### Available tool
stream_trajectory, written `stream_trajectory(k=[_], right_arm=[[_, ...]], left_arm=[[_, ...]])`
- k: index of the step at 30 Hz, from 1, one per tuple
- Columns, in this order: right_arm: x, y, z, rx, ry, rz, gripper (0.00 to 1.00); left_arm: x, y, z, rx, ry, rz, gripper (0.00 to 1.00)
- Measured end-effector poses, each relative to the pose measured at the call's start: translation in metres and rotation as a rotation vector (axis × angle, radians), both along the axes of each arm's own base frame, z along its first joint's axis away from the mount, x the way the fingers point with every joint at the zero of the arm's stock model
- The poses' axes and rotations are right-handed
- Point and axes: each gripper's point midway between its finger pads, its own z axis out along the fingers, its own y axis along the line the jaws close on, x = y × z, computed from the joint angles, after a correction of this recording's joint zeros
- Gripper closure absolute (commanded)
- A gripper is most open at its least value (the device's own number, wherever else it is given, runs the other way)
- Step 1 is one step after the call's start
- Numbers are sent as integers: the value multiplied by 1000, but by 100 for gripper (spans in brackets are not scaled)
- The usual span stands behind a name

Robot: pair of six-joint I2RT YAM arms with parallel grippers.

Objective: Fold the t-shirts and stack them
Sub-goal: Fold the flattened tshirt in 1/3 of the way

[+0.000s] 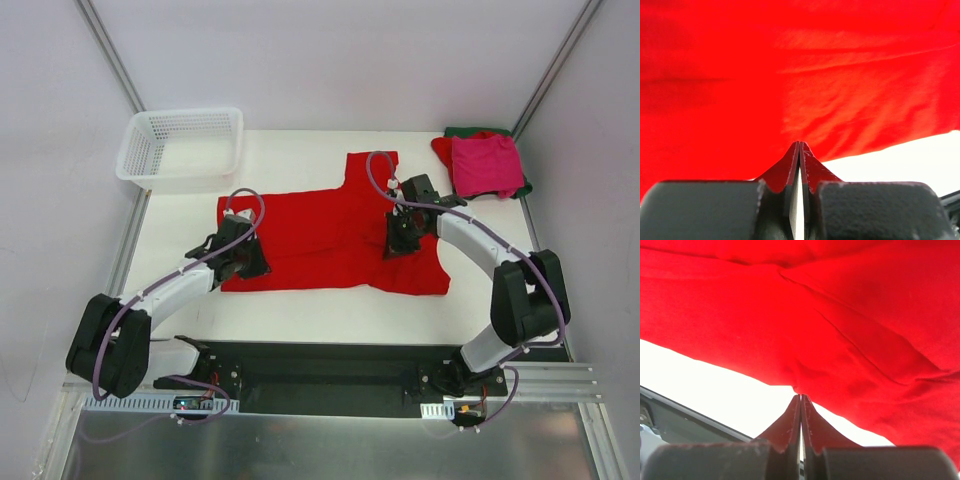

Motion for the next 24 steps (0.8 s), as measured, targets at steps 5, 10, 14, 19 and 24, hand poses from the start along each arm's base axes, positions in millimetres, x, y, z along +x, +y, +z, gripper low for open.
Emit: stream_trajectory(k=[5,10,14,19,24], right_arm=[[7,7,2,18,-28,10,99],[10,16,-12,29,-17,26,99],[11,22,-27,27,4,32,99],[7,27,-43,15,34,42,99],[5,32,-48,10,40,58,99]], left_arm=[[15,-5,23,-17,-69,-11,100],[16,-2,21,14,-80,-14,100],[18,2,12,48,-66,-9,100],[19,6,-3,83,-30,1,100],[23,5,-14,100,-9,3,100]])
